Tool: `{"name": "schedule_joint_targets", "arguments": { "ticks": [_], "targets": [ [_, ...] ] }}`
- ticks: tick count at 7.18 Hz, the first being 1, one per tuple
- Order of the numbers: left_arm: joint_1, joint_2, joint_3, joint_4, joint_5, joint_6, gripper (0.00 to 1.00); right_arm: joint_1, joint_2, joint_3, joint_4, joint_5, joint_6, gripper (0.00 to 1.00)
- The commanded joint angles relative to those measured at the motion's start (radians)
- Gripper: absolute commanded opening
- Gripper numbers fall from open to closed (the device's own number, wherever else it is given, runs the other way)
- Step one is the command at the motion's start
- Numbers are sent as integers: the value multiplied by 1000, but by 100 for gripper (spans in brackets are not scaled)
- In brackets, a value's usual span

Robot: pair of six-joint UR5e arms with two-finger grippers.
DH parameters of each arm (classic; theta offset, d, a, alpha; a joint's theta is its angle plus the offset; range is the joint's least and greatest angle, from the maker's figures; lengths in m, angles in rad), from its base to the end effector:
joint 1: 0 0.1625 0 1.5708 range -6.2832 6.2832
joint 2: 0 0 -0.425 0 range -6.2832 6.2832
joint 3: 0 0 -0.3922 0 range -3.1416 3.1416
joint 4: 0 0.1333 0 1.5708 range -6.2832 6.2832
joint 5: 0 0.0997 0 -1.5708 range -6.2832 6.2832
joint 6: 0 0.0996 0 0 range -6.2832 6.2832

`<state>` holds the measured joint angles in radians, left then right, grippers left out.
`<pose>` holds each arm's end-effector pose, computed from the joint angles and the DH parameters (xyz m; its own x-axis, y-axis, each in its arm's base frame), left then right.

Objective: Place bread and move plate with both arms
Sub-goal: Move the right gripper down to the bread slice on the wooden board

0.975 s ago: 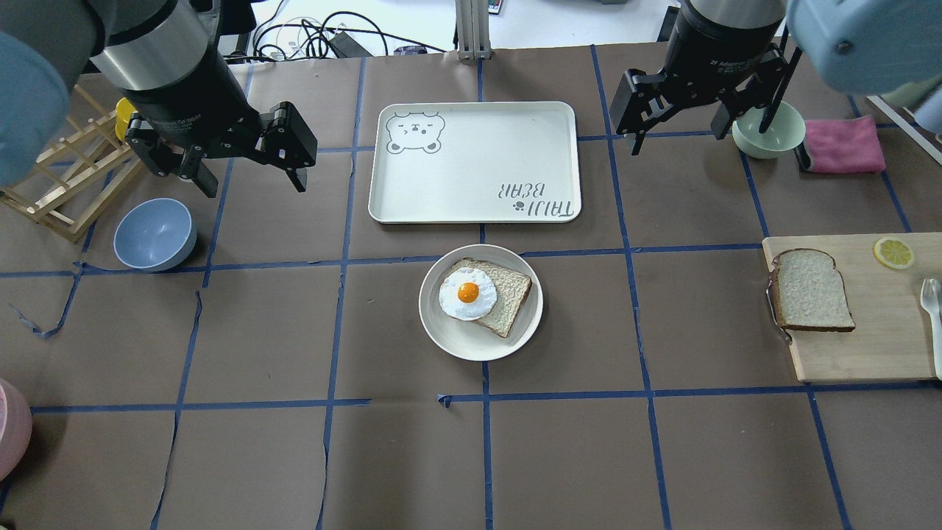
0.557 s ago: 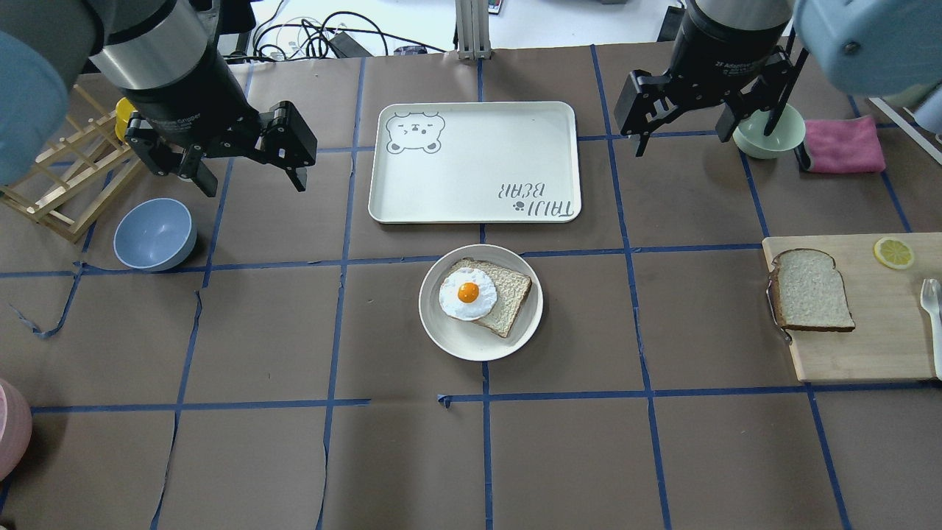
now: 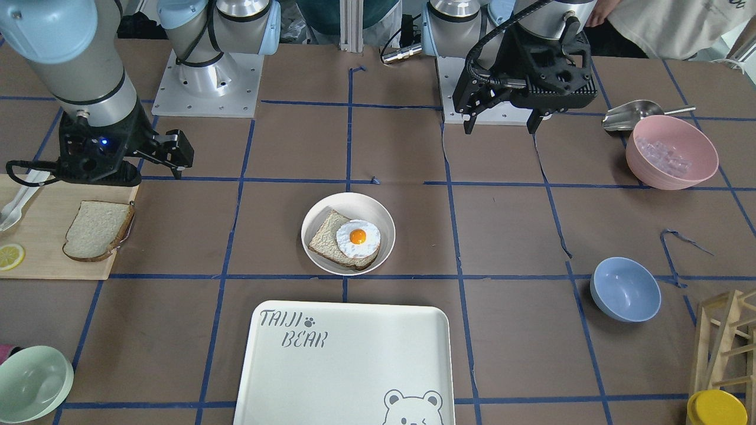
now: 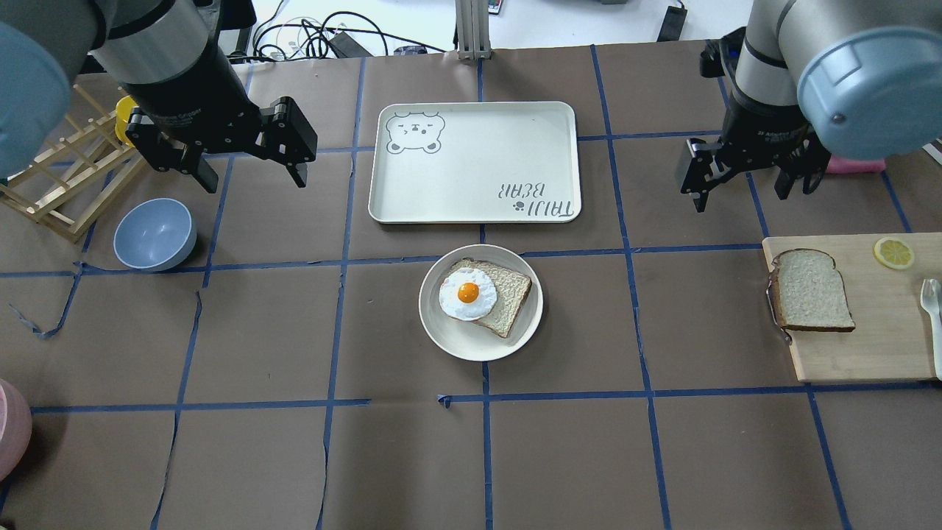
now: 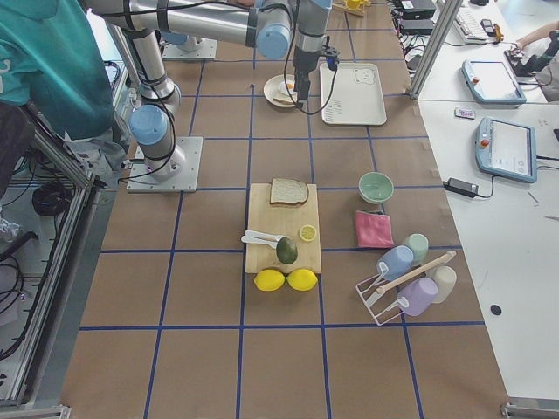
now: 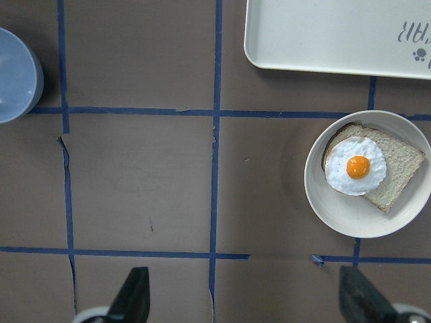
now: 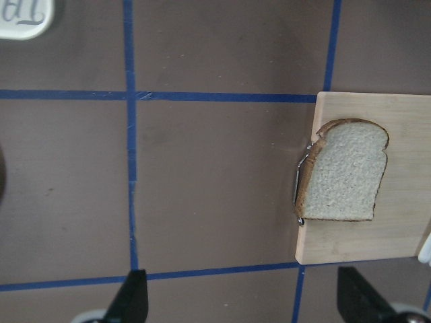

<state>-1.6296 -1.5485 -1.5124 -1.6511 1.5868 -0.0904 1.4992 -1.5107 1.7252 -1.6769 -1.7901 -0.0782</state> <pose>-0.1598 -0.4726 0.5195 -0.9994 -0.0316 -0.0159 -0.0316 0.9995 -0.0018 0.0758 -0.5040 0.3958 -0.9778 -0.0313 0.2072 -0.0053 0.9922 0.1248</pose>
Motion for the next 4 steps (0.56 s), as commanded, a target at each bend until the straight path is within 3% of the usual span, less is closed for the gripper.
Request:
{"name": "schedule_joint_targets", "arguments": {
  "ticks": [1, 3, 4],
  "targets": [
    [1, -34, -12, 19, -11, -8, 100, -61, 4, 211, -218, -87, -6, 100],
    [-1, -83, -60, 65, -158, -19, 100, -192, 52, 377, -518, -80, -73, 100],
    [-1, -84, -55, 83, -133, -15, 100, -200, 108, 401, -602, -81, -92, 100]
  ]
}}
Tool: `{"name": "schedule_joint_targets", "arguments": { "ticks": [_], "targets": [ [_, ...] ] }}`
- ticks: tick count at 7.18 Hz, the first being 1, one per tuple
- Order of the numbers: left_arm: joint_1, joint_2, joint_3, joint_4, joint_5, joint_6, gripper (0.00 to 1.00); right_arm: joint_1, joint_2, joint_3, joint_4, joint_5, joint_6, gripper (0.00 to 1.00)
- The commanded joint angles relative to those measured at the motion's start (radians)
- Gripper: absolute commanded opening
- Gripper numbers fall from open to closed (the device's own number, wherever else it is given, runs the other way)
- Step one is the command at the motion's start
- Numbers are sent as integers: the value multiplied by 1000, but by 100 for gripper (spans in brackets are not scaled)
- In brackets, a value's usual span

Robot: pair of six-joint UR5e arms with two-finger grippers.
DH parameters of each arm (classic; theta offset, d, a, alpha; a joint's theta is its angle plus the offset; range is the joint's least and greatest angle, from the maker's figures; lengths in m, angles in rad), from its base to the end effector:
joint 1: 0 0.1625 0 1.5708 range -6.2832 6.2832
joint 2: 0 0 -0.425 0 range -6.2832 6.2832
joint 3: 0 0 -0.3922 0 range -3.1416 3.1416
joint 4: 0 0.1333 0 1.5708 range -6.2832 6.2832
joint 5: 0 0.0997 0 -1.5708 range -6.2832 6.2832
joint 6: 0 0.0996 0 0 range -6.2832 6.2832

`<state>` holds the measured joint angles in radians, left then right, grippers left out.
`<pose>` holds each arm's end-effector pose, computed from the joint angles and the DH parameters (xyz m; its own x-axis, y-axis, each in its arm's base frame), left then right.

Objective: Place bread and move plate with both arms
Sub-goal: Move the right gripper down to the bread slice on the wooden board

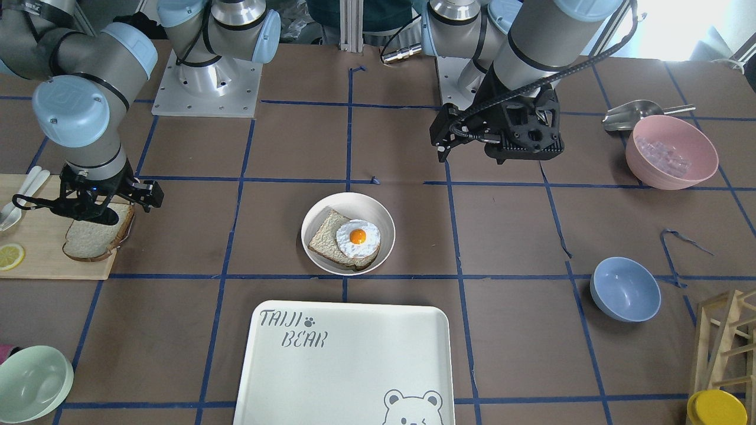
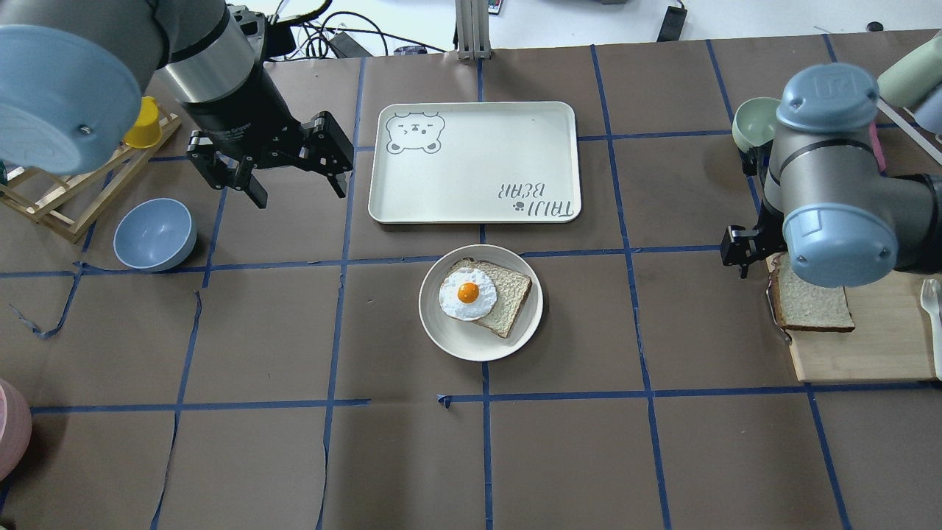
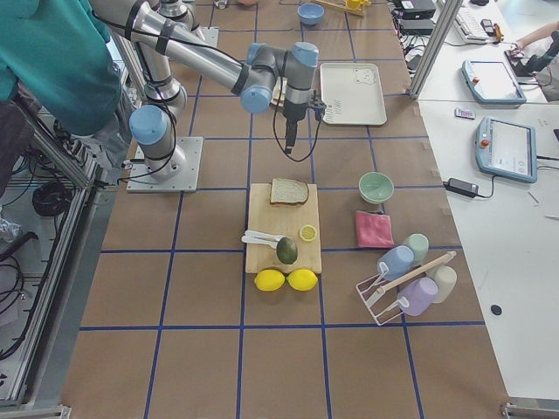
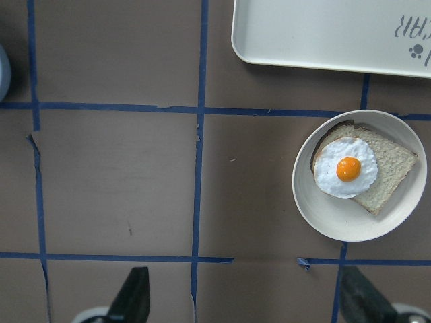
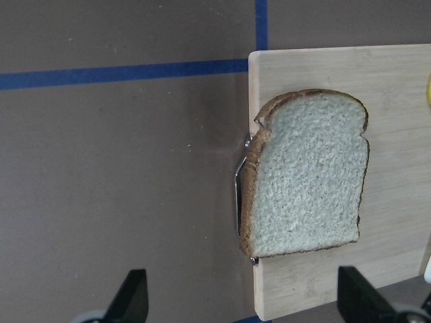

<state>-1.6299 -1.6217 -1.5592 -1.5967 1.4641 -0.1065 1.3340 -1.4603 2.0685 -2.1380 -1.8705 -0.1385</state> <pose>-0.1736 -0.4972 0.4662 -0.9936 -0.0544 0.0987 -0.0469 0.9960 0.0761 -0.0080 -0.4759 0.2616 -0.9550 0.0762 0.2865 0.1035 0.9913 0.0813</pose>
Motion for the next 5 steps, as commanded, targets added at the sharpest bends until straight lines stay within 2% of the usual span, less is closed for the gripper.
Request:
{"name": "schedule_joint_targets", "arguments": {
  "ticks": [1, 2, 3, 4, 5],
  "targets": [
    [-2, -3, 8, 18, 68, -1, 100, -35, 69, 58, -149, 4, -35, 100],
    [-4, 23, 36, -20, 87, 1, 100, -35, 78, 58, -154, 5, -33, 100],
    [-2, 38, 34, -40, 67, 8, 98, -35, 101, 53, -169, 1, -35, 98],
    [-2, 40, 31, 21, 53, 10, 98, -36, 119, 56, -192, -2, -42, 94],
    [-4, 45, 31, 41, 76, 13, 100, -36, 123, 59, -191, -15, -50, 81]
  ]
}}
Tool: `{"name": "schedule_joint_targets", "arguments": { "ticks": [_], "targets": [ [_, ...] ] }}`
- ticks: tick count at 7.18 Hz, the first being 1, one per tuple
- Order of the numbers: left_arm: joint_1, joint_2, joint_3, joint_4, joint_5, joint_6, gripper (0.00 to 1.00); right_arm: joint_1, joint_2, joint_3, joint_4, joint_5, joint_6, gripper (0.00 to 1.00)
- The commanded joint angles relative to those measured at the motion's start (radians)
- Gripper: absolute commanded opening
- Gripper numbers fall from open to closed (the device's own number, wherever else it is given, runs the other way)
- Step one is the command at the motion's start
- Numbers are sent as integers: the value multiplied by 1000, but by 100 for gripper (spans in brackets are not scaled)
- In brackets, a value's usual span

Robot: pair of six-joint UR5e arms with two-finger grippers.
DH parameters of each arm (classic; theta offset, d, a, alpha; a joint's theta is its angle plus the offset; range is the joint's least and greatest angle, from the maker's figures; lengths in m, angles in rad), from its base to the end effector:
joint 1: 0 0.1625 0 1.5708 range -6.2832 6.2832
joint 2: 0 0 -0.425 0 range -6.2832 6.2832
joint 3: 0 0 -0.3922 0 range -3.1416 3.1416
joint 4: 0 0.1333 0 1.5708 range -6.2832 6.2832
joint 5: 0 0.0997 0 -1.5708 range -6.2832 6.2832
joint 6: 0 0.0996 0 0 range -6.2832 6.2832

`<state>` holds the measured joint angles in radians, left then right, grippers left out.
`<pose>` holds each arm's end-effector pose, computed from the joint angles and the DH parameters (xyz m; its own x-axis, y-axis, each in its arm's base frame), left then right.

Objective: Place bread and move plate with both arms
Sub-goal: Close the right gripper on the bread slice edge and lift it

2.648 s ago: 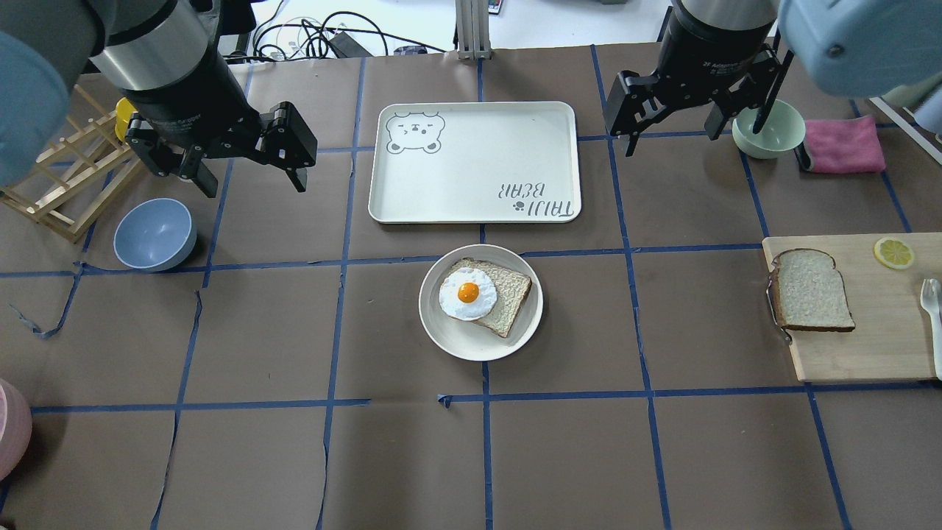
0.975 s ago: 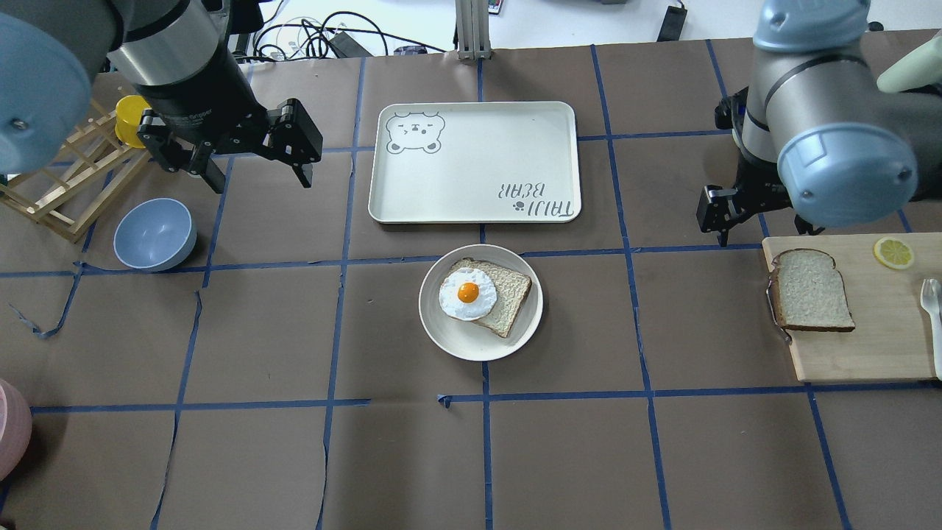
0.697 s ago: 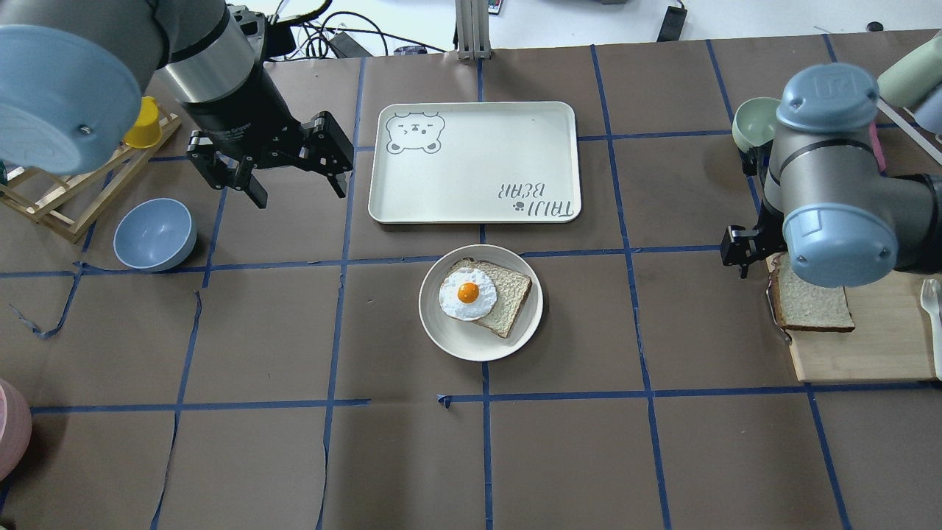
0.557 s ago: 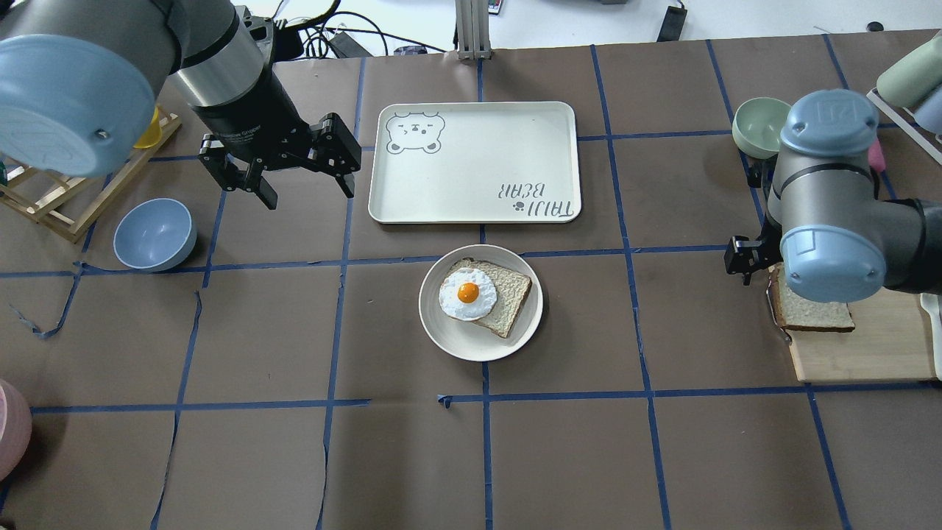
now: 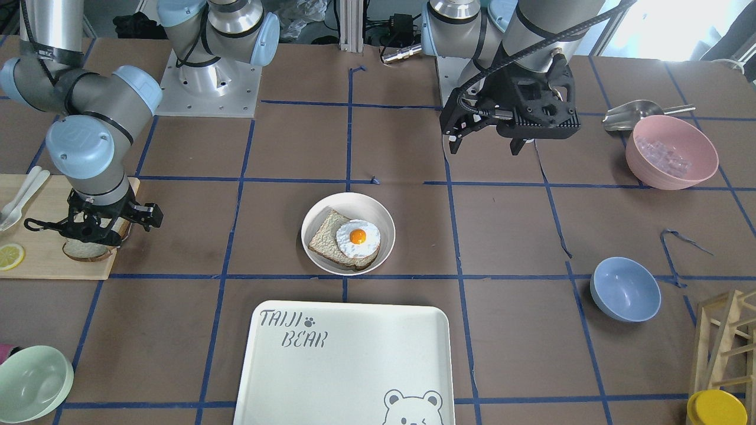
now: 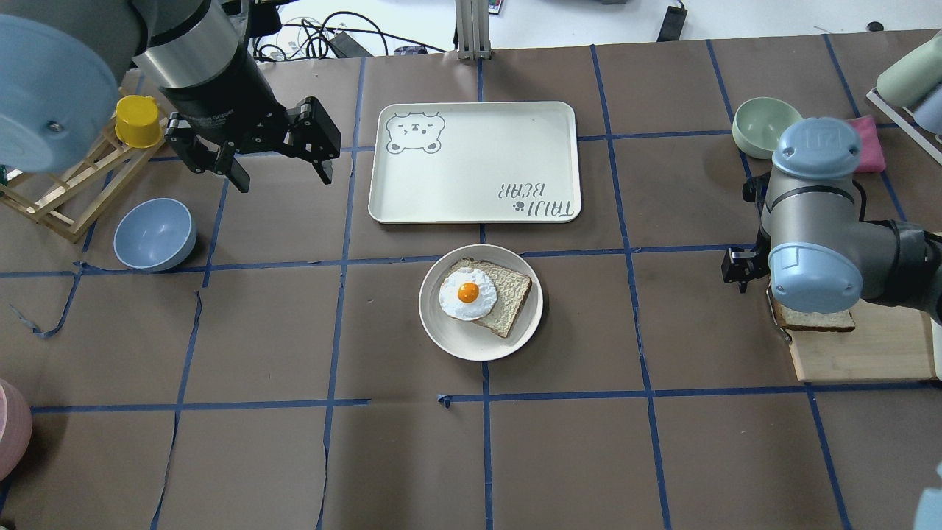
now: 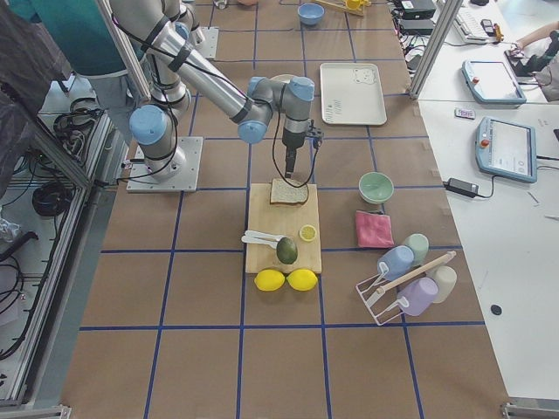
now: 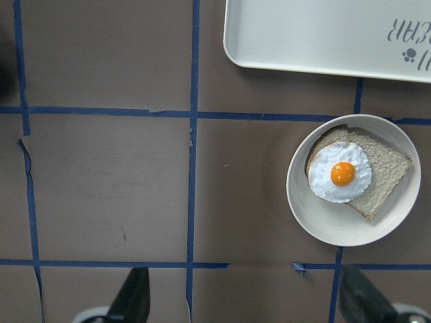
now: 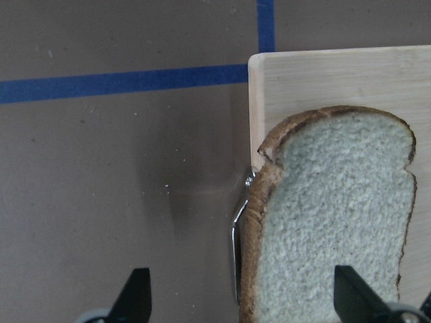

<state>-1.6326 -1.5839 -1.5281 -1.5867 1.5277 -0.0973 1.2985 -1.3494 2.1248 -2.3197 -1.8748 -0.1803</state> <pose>-0.1681 -0.4892 0.5009 -0.9984 -0.0350 0.0442 -0.0354 0.9993 -0.0094 -0.0269 -0.4811 0.2049 -0.9544 0.0723 0.2896 0.0993 0.9919 0.0797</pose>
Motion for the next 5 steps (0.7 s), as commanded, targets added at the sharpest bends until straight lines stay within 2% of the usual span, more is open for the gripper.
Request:
{"name": "schedule_joint_targets", "arguments": {
  "ticks": [1, 5],
  "targets": [
    [0, 15, 0, 33, 20, 5, 100, -2, 21, 4, -12, -47, -7, 79],
    [3, 21, 2, 39, 25, 5, 100, -44, 45, 4, -12, -40, -8, 77]
  ]
}}
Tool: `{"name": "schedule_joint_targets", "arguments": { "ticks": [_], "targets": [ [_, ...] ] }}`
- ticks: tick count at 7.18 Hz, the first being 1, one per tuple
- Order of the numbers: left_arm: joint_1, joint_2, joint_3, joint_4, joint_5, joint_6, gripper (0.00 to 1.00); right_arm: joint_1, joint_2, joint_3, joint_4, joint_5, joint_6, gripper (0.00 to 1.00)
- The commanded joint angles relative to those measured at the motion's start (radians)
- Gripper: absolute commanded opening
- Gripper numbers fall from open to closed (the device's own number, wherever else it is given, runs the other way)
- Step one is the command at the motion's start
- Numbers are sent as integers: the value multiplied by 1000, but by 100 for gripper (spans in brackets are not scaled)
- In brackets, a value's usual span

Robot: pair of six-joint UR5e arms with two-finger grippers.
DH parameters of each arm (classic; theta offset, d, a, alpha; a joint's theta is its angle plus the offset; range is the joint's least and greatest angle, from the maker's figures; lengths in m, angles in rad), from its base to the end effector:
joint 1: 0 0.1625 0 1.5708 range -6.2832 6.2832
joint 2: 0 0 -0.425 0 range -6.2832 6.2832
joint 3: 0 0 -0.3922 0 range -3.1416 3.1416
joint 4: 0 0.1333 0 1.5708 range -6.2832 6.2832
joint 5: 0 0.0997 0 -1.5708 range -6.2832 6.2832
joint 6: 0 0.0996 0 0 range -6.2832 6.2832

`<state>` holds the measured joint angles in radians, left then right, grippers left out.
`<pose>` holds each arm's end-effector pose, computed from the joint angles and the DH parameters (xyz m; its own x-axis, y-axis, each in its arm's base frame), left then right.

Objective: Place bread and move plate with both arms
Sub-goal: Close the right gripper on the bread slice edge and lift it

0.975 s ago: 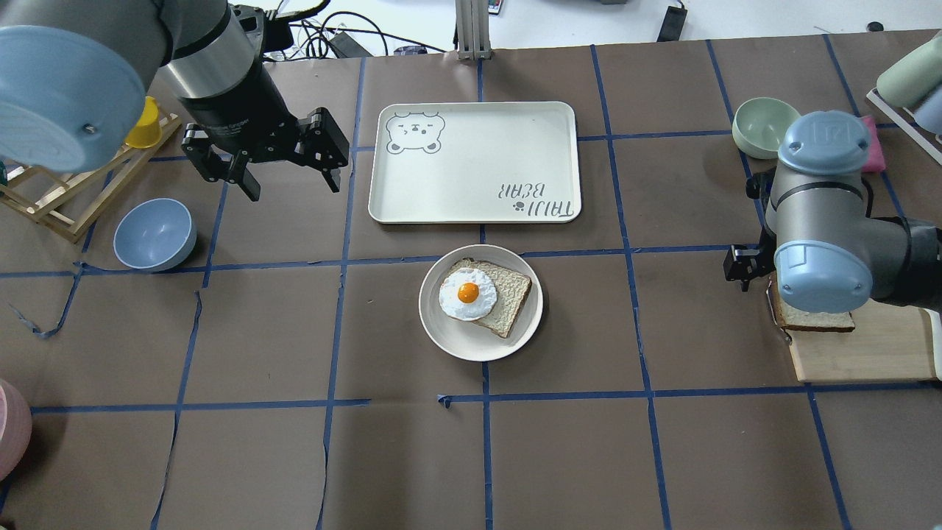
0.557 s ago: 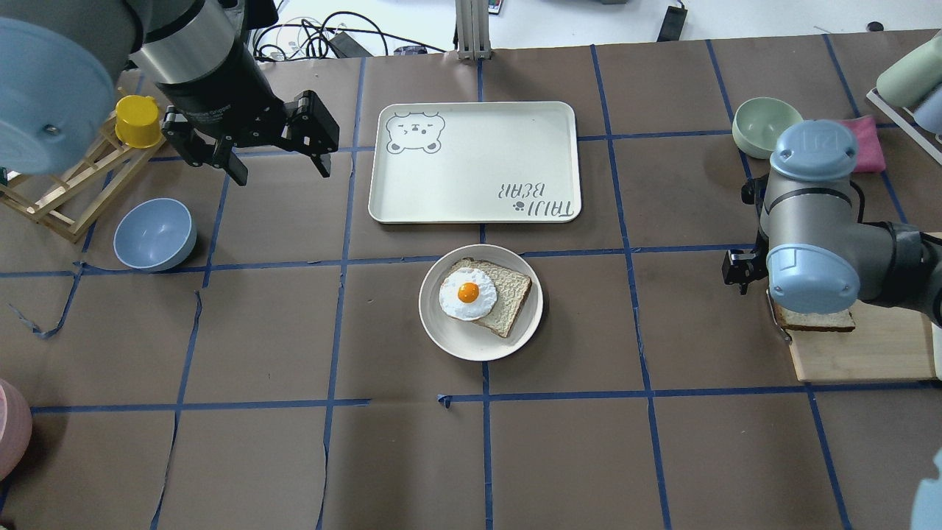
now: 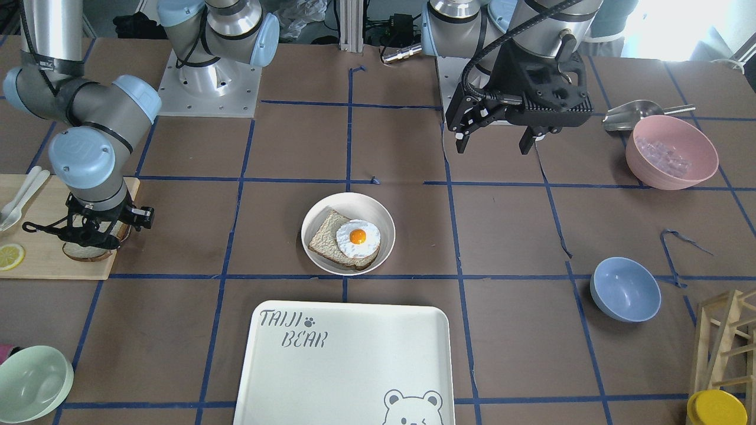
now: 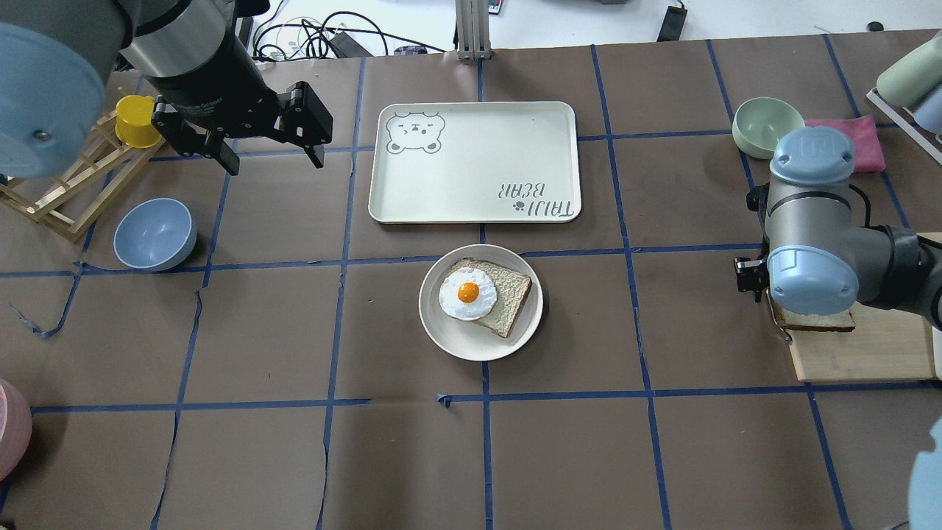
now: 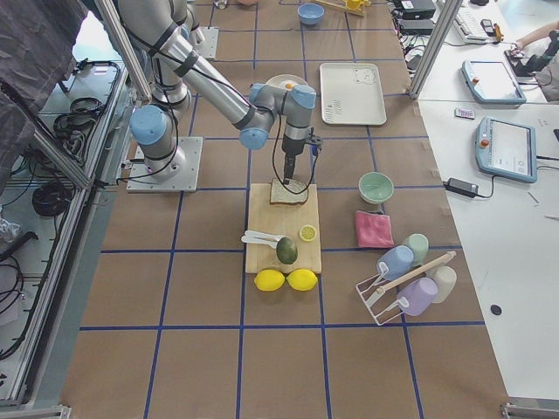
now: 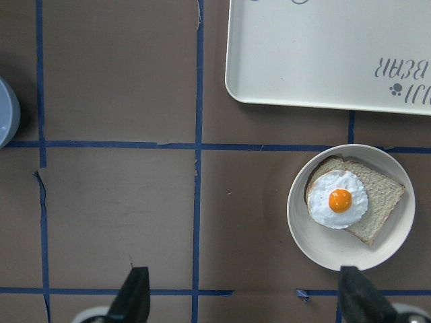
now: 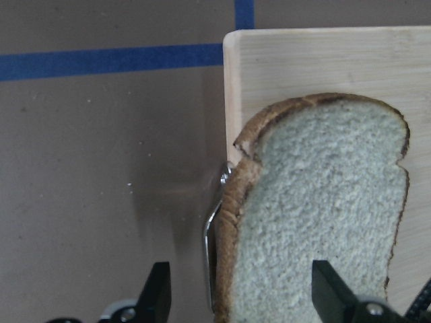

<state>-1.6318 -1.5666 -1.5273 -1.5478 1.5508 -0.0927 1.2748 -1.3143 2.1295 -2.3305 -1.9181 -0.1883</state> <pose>-0.1653 -0.4873 0.5139 -0.9992 -0.0301 0.0264 -0.0318 0.9971 -0.0685 -0.0423 -0.4796 0.1891 -0.9434 0.0729 0.3235 0.1167 0.9861 0.1181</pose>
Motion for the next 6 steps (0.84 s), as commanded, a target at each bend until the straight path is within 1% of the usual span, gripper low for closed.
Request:
{"name": "schedule_joint_targets", "arguments": {
  "ticks": [1, 2, 3, 4, 5, 6],
  "targets": [
    [3, 2, 0, -1, 2, 1, 100, -22, 10, 0, 3, 4, 0, 67],
    [6, 2, -1, 0, -3, 1, 100, -22, 10, 0, 5, 5, 0, 61],
    [4, 2, -1, 0, -5, 1, 100, -22, 10, 0, 7, -1, 0, 50],
    [4, 4, -1, -3, -3, 1, 100, -22, 10, 0, 8, -5, 0, 49],
    [6, 4, -1, -8, -3, 1, 100, -22, 9, 0, 8, -6, 0, 41],
    [6, 4, -1, -8, -3, 1, 100, -22, 9, -3, 13, -2, 4, 18]
  ]
}}
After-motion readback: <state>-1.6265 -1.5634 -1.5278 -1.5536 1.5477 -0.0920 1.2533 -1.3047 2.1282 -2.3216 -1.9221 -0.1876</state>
